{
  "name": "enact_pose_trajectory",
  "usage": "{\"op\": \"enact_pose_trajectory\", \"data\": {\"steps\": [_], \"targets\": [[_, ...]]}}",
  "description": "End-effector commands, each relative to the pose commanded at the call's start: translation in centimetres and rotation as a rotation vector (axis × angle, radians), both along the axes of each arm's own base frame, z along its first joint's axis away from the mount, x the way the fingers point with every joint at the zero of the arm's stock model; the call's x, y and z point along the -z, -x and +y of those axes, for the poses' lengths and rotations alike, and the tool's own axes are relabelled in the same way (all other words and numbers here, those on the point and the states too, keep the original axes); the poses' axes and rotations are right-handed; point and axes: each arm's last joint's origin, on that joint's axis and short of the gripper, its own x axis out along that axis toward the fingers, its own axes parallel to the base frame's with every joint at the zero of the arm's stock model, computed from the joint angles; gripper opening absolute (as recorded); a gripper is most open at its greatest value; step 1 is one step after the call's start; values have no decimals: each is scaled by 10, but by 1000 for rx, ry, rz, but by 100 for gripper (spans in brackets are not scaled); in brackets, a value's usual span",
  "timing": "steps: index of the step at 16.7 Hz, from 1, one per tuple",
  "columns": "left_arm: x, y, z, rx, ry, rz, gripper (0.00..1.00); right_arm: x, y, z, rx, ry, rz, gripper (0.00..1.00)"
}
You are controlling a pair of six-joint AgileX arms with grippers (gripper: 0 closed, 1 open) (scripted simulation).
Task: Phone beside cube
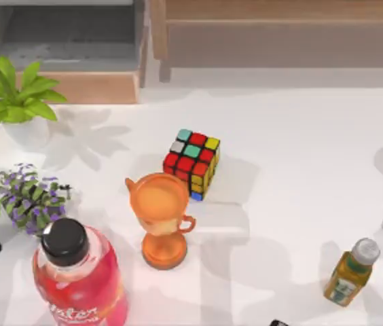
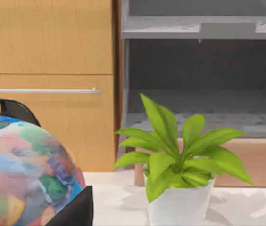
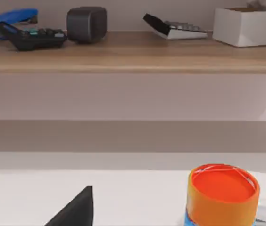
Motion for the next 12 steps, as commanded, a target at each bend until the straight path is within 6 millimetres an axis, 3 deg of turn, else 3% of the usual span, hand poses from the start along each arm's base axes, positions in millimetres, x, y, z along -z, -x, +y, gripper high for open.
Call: {"op": "enact_pose_trajectory", "data": {"steps": [6, 9, 12], "targets": [[0, 0, 0, 0, 0, 0, 100, -14, -2, -4, 36, 19, 86, 100], [0, 0, 0, 0, 0, 0, 100, -34, -12, -11, 89, 41, 246, 100], [0, 0, 0, 0, 0, 0, 100, -51, -35, -24, 144, 50, 479, 100]]}}
